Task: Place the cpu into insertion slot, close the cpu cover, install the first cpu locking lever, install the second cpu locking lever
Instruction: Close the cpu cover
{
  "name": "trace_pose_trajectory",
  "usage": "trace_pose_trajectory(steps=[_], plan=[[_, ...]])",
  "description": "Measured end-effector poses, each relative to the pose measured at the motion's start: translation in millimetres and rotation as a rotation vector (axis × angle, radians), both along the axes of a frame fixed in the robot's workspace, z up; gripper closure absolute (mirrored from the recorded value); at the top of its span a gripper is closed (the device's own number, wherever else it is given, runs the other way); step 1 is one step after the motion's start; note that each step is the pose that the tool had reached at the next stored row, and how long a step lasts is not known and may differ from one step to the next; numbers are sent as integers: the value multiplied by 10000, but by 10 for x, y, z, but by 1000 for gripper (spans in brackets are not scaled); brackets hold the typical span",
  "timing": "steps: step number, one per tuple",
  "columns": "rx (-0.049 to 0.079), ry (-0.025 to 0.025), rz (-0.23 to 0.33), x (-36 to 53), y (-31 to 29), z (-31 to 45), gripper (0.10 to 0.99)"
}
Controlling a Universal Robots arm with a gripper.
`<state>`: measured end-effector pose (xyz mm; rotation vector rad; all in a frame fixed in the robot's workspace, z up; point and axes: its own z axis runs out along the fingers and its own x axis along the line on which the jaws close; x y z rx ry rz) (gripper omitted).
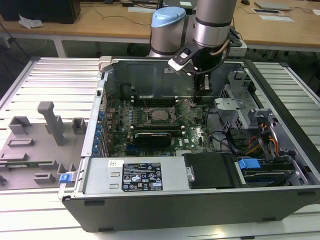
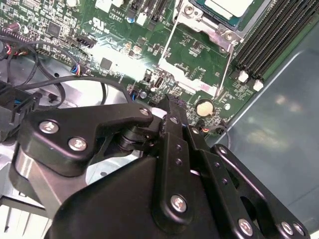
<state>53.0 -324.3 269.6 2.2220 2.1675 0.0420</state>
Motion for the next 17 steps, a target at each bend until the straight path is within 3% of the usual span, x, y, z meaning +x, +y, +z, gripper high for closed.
trace_pose_trajectory(steps=[10,15,16,17], plan=[[47,0,-1,1,7,-196,980],[81,0,0,1,34,-211,980],[88,28,0,1,34,-211,980],[103,113,-3,1,34,-213,980]])
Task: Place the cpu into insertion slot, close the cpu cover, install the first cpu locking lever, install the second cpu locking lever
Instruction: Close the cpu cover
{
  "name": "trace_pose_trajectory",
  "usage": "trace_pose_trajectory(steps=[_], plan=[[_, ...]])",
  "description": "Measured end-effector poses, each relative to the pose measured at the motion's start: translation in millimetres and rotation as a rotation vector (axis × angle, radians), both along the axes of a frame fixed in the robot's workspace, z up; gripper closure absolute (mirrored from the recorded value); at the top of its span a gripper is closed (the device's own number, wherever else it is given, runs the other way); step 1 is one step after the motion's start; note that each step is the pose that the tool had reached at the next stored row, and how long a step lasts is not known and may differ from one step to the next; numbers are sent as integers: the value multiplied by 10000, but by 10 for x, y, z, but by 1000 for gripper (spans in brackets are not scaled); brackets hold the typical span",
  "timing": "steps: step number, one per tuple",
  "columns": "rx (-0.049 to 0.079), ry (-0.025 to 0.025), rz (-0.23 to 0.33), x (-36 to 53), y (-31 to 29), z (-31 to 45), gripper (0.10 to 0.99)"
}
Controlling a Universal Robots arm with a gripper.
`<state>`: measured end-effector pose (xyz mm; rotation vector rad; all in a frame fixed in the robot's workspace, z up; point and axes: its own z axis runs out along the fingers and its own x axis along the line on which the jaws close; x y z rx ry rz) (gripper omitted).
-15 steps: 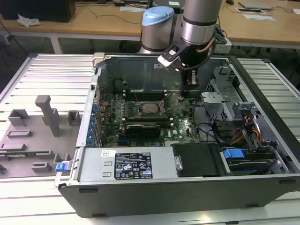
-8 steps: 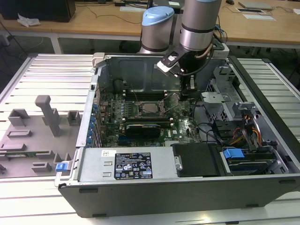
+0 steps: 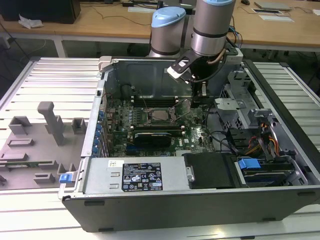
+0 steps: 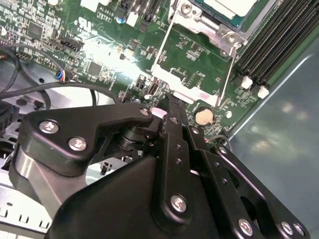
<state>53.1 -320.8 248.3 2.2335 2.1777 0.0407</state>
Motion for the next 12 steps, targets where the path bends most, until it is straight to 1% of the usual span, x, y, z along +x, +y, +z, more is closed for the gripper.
trace_pose_trajectory(steps=[2,3,4,5,9,12], plan=[[18,178,2,2,0,-1,980],[30,289,1,3,0,-1,980],[41,378,1,4,0,-2,980],[51,490,1,6,0,-2,980],[50,500,1,5,-1,-1,980],[50,501,2,-16,3,-1,980]])
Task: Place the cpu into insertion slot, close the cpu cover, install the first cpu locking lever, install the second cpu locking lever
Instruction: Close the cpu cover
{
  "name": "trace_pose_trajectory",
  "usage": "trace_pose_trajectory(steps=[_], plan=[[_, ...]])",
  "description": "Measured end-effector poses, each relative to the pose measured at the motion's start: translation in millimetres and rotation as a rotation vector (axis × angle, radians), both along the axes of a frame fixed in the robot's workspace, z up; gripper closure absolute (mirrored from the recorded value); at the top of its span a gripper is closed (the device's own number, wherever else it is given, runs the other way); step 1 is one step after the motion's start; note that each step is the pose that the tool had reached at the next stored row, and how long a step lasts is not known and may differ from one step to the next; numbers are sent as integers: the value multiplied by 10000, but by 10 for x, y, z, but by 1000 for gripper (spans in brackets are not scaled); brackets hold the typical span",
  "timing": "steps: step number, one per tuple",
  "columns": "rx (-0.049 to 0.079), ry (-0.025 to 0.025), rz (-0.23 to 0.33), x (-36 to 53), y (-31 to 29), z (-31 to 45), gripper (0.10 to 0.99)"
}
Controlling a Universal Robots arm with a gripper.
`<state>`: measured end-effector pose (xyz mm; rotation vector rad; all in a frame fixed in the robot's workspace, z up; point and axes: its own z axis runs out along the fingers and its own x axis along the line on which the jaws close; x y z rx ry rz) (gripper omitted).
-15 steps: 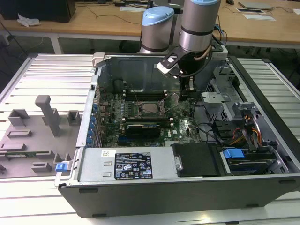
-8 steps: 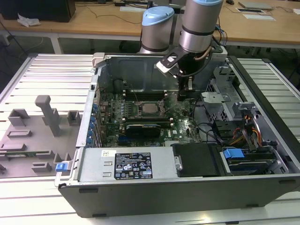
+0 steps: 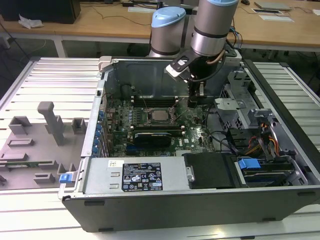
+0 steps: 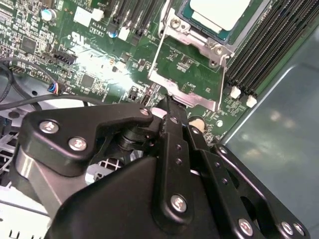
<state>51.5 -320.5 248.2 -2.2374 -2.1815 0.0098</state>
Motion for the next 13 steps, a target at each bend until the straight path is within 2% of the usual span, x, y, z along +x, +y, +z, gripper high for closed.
trace_pose_trajectory(steps=[13], plan=[[-9,-7,-1,-179,96,0,980]])
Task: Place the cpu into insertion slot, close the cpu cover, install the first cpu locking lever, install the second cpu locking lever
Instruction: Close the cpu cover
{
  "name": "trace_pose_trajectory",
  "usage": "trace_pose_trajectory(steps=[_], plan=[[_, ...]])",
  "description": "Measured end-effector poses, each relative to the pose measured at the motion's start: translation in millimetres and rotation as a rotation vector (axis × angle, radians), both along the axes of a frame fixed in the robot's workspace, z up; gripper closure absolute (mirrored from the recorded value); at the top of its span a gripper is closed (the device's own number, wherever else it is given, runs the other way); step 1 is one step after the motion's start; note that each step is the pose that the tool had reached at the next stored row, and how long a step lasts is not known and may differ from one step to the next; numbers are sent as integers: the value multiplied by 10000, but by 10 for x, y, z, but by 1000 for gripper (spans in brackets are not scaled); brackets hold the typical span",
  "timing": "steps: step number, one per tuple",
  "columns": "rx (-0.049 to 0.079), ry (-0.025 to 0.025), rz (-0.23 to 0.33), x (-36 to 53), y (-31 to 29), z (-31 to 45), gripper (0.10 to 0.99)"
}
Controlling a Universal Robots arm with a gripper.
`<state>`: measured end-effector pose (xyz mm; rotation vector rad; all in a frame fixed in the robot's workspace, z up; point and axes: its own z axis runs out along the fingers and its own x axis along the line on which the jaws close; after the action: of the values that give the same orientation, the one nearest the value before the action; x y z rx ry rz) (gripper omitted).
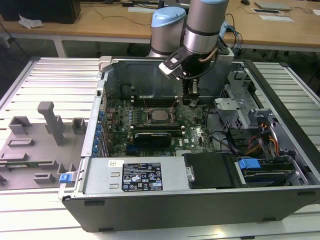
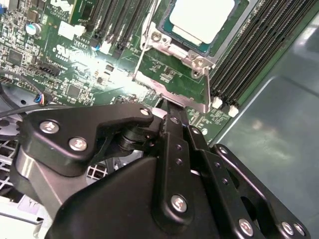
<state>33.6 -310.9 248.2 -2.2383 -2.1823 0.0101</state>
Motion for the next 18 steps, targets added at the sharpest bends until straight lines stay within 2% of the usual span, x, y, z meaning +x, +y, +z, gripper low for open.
trace_pose_trajectory(steps=[13,18], plan=[[0,-6,1,-201,49,0,980],[-1,-5,0,-254,63,0,980]])
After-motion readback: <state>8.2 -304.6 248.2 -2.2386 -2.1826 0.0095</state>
